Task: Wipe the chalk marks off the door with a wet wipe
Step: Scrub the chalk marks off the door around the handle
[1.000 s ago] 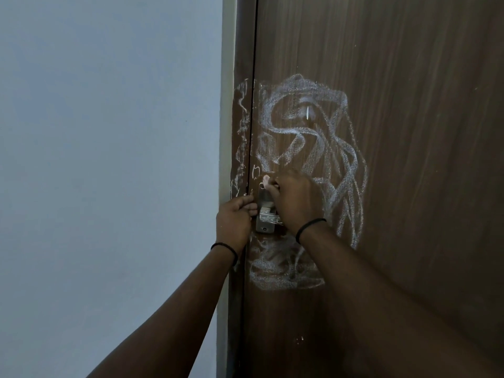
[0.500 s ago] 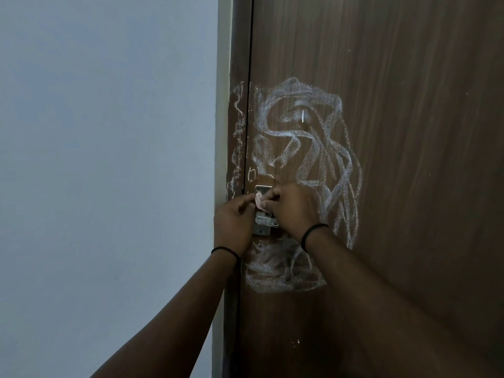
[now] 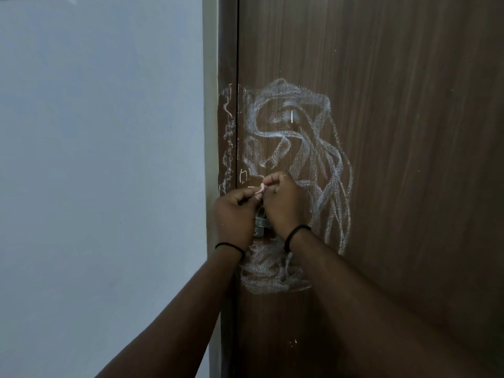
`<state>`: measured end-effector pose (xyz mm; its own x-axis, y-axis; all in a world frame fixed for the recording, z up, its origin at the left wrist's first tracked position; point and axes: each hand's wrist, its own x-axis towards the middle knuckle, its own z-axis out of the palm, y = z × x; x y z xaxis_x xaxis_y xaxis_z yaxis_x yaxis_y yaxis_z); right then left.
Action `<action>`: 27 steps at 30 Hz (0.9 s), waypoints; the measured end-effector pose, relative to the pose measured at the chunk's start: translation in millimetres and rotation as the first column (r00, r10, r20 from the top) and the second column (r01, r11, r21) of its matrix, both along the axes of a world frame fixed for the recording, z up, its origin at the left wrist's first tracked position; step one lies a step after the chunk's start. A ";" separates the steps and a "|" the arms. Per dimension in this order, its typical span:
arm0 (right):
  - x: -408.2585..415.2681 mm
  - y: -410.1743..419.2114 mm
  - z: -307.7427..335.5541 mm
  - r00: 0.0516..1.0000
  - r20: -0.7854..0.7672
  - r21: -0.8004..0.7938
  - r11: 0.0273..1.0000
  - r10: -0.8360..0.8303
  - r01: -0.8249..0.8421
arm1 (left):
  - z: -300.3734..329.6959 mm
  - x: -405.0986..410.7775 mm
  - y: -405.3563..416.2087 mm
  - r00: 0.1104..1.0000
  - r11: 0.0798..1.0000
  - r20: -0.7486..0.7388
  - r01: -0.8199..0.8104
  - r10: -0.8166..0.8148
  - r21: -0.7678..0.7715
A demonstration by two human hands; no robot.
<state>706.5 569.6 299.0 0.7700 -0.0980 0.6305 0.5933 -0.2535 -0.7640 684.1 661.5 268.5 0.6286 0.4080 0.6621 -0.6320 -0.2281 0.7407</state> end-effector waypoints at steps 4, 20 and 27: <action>0.5 -0.3 -0.7 0.993 -0.095 0.148 0.987 0.075 -0.060 | 1.9 1.9 0.4 0.999 0.999 -0.041 0.014 -0.016 -0.046; 3.4 -6.2 1.1 0.986 -0.157 0.131 0.989 -0.050 0.071 | 12.7 -15.9 -7.4 0.952 0.952 -0.148 0.236 -0.267 -0.195; -7.5 4.3 1.5 0.990 -0.128 0.045 0.997 -0.060 0.066 | 20.0 -8.5 -4.7 0.973 0.935 -0.150 0.117 -0.175 -0.334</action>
<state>698.9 573.9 300.5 0.8347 -0.1770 0.5215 0.4750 -0.2478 -0.8444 675.6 656.7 288.5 0.7906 0.4755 0.3858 -0.4948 0.1250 0.8600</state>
